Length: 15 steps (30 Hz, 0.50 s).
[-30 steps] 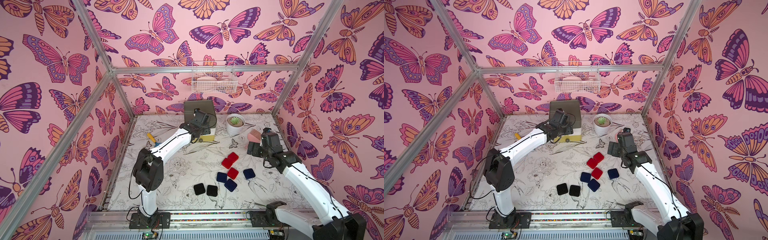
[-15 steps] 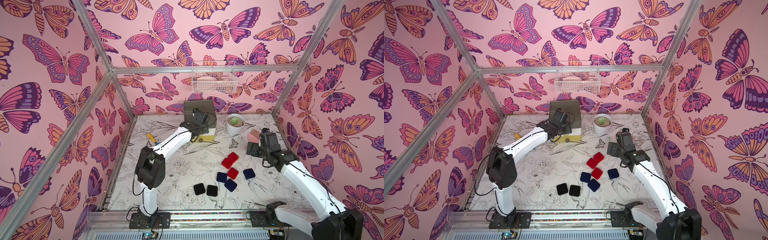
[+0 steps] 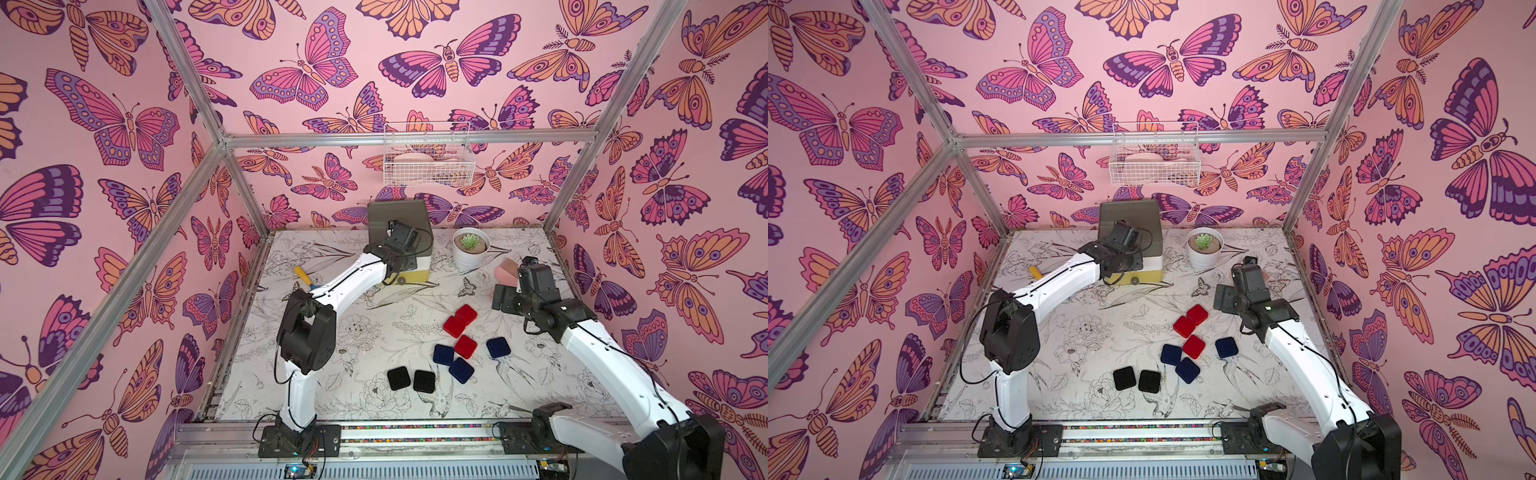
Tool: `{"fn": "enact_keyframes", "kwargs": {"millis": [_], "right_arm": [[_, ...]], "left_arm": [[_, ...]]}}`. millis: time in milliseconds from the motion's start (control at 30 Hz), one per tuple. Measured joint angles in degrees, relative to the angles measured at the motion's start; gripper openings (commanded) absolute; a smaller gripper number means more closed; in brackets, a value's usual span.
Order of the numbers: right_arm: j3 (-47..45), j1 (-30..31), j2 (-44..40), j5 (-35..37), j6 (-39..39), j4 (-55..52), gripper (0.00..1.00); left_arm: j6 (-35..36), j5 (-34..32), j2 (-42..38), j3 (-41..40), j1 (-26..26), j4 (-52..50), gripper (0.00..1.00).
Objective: Place the brooch boxes into the drawer by color
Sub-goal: Open the drawer in the storage box.
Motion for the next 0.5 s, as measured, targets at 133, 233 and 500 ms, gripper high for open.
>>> {"fn": "enact_keyframes", "kwargs": {"millis": [133,233,500], "right_arm": [[0.00,0.00,0.00,-0.02,0.00,0.02,0.95],[0.00,0.00,0.00,-0.04,0.02,0.09,0.95],[0.00,0.00,-0.04,-0.28,0.02,0.13,0.95]], "left_arm": [[0.00,0.09,0.00,0.04,0.00,0.02,0.35],[0.26,0.48,0.00,0.20,-0.07,-0.02,0.19],[0.00,0.85,0.00,0.24,-0.04,-0.07,0.00]]}}
